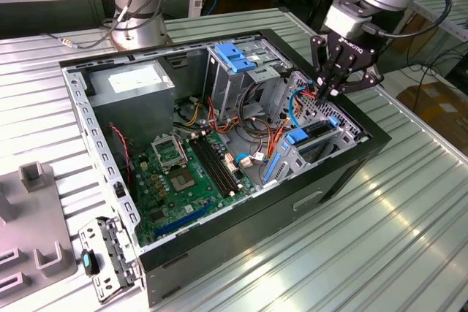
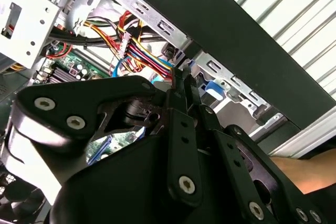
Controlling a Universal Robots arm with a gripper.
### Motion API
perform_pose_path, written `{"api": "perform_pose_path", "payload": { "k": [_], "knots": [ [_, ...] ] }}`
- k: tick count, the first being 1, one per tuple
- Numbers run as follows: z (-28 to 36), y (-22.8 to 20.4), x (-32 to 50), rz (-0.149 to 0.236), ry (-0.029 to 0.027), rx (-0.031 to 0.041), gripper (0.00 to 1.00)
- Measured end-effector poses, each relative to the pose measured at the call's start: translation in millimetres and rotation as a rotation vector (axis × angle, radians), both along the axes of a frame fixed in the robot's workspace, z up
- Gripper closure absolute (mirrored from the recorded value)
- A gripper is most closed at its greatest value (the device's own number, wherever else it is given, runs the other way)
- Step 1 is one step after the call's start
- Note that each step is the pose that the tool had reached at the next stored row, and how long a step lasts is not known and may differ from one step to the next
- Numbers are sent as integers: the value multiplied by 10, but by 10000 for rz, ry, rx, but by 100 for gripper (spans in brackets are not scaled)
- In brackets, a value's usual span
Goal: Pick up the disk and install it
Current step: 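Insert the first disk wire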
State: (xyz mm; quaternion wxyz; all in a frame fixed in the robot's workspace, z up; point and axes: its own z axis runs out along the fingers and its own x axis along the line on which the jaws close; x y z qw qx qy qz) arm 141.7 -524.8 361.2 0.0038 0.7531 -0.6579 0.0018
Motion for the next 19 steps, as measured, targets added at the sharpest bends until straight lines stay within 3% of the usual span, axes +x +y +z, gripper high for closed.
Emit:
{"api": "perform_pose_path", "payload": {
  "k": [4, 11, 19],
  "knots": [
    [-2, -42, -10, -30, 0, 0, 83],
    [-13, -57, -65, -280, 0, -2, 83],
    [-28, -201, -75, -316, 0, -1, 83]
  ]
}}
